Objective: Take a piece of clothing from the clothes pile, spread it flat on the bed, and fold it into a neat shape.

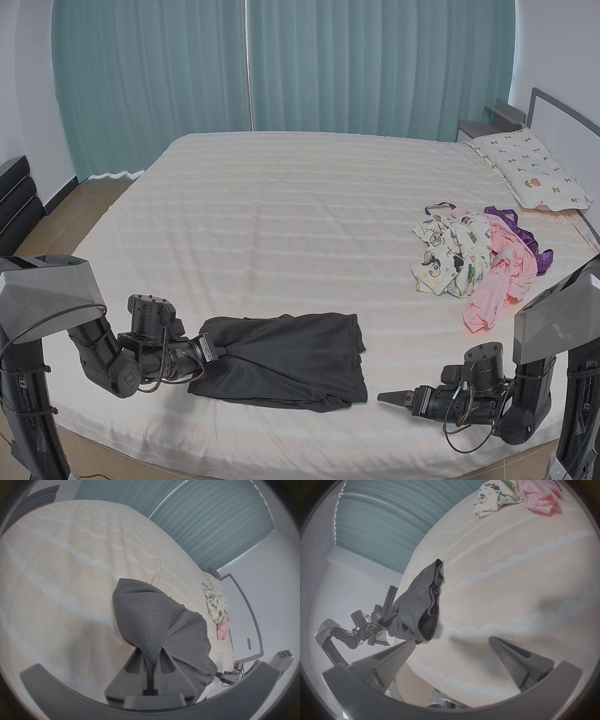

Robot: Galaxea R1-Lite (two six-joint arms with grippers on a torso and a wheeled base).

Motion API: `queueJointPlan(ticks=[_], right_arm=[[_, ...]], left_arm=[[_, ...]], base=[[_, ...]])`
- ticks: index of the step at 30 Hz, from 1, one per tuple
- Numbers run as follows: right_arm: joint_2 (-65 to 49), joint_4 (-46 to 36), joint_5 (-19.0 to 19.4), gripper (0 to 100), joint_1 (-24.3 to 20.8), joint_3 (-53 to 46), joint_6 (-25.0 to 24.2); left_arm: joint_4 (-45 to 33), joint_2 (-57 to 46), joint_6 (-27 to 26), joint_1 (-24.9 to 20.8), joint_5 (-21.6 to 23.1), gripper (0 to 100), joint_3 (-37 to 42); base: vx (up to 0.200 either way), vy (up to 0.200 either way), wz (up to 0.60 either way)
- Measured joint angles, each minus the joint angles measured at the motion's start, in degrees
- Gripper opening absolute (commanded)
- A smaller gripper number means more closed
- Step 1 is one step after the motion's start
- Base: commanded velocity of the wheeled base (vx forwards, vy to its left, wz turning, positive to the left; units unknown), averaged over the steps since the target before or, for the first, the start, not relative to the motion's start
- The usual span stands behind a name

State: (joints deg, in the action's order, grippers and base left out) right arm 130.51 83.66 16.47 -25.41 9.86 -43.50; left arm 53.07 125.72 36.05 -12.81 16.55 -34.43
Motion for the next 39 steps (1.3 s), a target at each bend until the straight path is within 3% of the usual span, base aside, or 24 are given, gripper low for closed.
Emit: queueJointPlan(ticks=[15,21,31,39], right_arm=[[0.3,0.1,0.0,100,0.0,0.0,0.0],[0.3,0.1,0.0,100,0.0,0.0,0.0],[0.3,0.1,-0.1,100,0.0,0.0,0.0],[0.4,0.1,-0.1,100,0.0,0.0,0.0]], left_arm=[[-0.4,-0.8,-0.2,5.2,1.3,0,0.2],[-1.4,-1.4,-4.0,11.1,3.3,0,-0.4],[-8.1,-3.2,-10.6,25.3,5.2,0,-2.1],[-16.0,-3.5,-15.7,35.1,6.4,0,-7.9]], base=[[0.000,0.000,0.00],[0.000,0.000,0.00],[0.000,0.000,0.00],[0.000,0.000,0.00]])
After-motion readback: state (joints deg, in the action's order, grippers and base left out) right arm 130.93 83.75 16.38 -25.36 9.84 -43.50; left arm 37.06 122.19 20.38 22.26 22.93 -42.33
